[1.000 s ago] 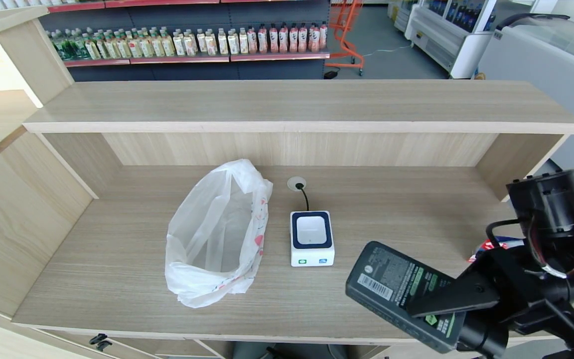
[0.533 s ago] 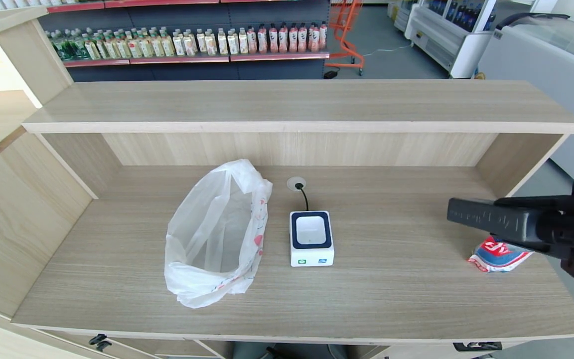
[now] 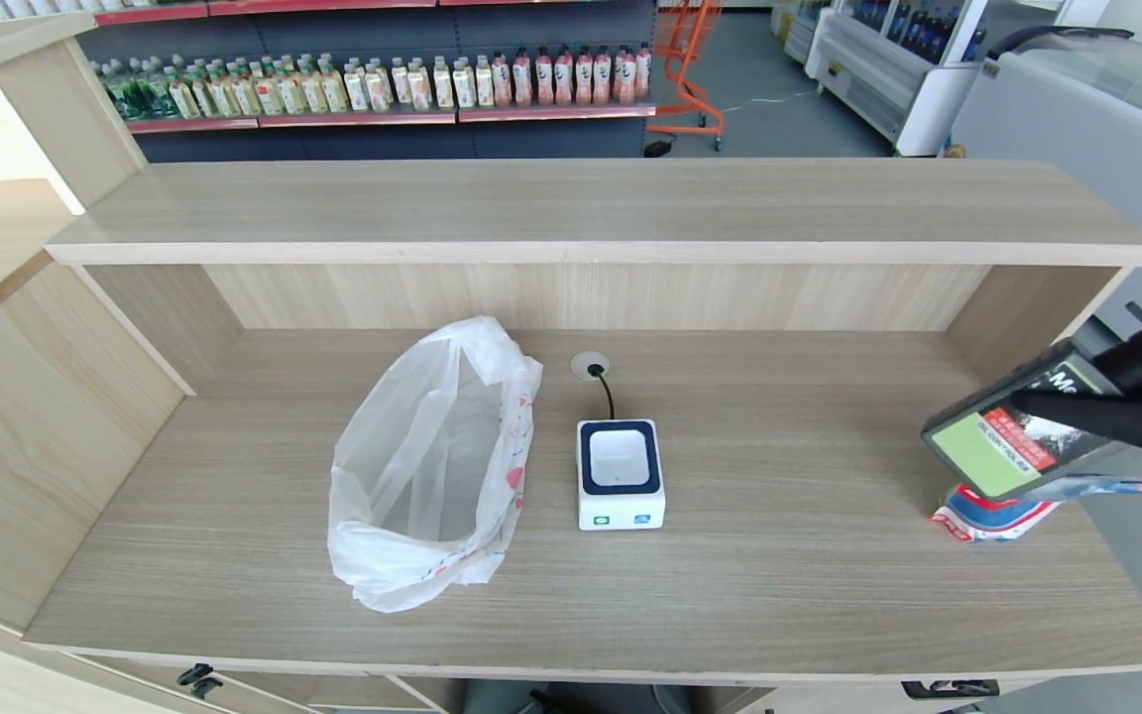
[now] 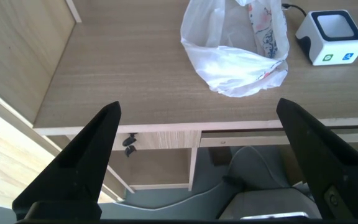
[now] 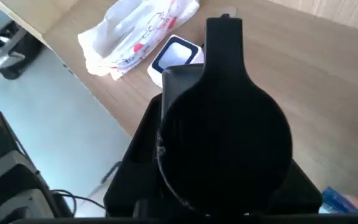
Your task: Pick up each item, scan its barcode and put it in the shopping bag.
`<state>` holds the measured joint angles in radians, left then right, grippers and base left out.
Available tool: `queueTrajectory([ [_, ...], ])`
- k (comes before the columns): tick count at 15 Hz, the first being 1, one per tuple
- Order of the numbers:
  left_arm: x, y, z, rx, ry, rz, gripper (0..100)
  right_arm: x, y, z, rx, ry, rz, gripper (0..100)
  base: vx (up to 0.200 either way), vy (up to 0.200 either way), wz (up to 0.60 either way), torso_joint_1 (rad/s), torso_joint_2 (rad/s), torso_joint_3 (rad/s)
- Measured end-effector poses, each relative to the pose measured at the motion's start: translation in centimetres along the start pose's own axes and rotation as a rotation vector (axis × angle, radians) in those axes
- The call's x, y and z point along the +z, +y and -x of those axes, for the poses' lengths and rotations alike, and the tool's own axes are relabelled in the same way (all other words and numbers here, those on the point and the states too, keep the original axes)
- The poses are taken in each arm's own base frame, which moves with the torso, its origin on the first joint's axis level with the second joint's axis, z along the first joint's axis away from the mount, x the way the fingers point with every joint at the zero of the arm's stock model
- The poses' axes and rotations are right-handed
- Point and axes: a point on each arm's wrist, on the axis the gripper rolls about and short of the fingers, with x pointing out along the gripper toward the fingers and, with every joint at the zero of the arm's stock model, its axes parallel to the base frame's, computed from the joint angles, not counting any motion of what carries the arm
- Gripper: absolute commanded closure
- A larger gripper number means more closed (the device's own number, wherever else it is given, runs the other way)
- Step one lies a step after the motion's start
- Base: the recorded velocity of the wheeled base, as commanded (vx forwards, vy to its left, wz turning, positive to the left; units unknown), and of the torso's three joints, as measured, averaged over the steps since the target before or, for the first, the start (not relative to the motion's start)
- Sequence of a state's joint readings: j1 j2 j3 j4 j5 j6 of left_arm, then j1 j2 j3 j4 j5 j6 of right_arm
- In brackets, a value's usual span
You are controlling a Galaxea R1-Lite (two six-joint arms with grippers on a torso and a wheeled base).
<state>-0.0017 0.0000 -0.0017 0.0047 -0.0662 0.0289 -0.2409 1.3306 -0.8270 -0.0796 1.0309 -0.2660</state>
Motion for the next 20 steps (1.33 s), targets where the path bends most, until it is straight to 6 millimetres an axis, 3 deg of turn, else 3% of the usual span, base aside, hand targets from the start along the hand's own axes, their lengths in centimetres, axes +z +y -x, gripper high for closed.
queueTrajectory([
  [2, 0.0, 0.0, 0.0, 0.000, 0.000, 0.000, 0, -0.4, -0.4, -1.8, 0.024, 0.036, -0.247, 100, 0.000, 0.000, 0.00, 0.000, 0.00, 0.000],
  [6, 0.0, 0.0, 0.0, 0.000, 0.000, 0.000, 0, -2.3, -1.8, -5.6, 0.093, 0.132, -0.382, 100, 0.000, 0.000, 0.00, 0.000, 0.00, 0.000],
  [10, 0.0, 0.0, 0.0, 0.000, 0.000, 0.000, 0, 1.4, -3.2, -9.7, -0.048, 0.088, -0.691, 100, 0.000, 0.000, 0.00, 0.000, 0.00, 0.000],
  [13, 0.0, 0.0, 0.0, 0.000, 0.000, 0.000, 0, 1.7, -1.6, -13.9, -0.105, 0.090, -0.697, 100, 0.000, 0.000, 0.00, 0.000, 0.00, 0.000],
  [16, 0.0, 0.0, 0.0, 0.000, 0.000, 0.000, 0, 0.3, -0.2, -16.5, -0.066, 0.148, -0.686, 100, 0.000, 0.000, 0.00, 0.000, 0.00, 0.000],
  [20, 0.0, 0.0, 0.0, 0.001, 0.000, 0.000, 0, -2.3, 1.0, -19.7, -0.111, 0.197, -0.533, 100, 0.000, 0.000, 0.00, 0.000, 0.00, 0.000],
])
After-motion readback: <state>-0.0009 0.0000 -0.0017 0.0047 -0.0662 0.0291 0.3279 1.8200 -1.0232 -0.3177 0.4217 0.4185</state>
